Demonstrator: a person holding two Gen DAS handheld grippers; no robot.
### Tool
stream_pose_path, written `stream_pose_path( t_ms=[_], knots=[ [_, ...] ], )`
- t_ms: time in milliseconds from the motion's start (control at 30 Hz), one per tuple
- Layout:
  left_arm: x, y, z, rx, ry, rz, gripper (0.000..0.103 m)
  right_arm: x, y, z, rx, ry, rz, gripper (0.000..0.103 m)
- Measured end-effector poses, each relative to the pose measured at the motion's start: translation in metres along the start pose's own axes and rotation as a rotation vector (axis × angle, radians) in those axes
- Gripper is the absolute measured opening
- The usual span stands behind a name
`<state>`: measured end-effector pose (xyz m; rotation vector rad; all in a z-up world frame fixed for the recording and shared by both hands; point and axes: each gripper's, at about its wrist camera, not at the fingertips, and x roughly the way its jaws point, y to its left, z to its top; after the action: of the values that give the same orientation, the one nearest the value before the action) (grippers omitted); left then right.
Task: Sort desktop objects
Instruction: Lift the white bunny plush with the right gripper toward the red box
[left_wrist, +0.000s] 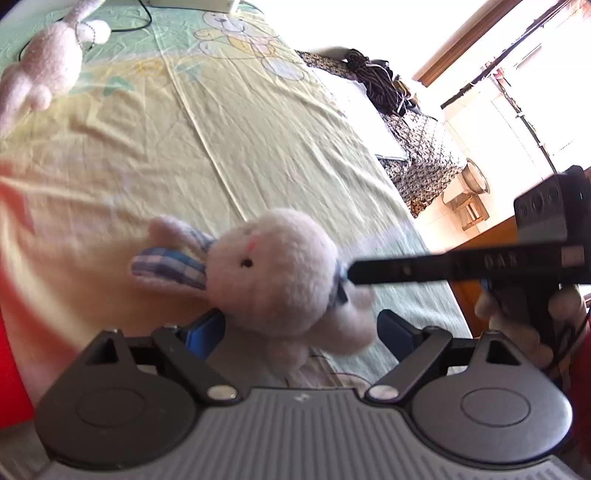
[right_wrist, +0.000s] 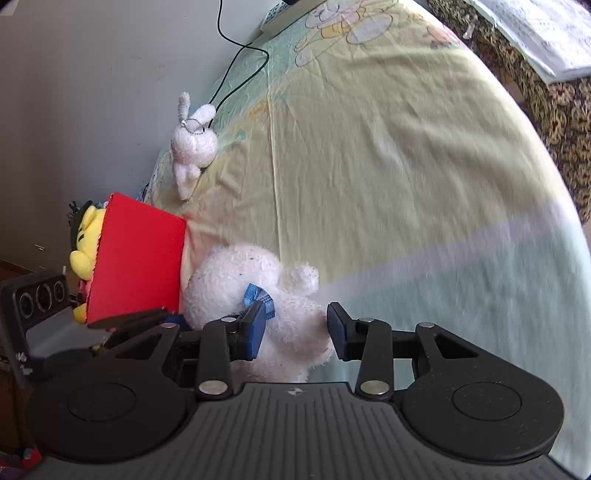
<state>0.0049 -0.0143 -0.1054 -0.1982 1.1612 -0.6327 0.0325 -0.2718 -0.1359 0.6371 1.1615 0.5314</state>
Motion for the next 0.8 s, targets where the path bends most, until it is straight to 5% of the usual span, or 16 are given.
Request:
stream_pose_path(
  t_ms=[233,533,633,800],
  knots=[
    [-0.017,0.008,-0.006,0.012,-0.015,0.013,0.090,0.011,0.013,-0.048,0.080,0.026,0.106,0.042],
    [-0.028,0.018,-0.019,-0.035,-0.026,0.017,0.092,-0.009,0.010,-0.035,0.058,-0.121,0.059,0.047],
    [-0.021,0.021,-0.020,-0.054,-0.007,0.011,0.091,0.005,0.012,-0.032,0.049,-0.108,0.071,0.051],
    [-0.011,0.015,-0.023,-0.040,0.018,0.031,0.076,0.034,0.010,-0.025,0.054,-0.062,0.094,0.060]
  ],
)
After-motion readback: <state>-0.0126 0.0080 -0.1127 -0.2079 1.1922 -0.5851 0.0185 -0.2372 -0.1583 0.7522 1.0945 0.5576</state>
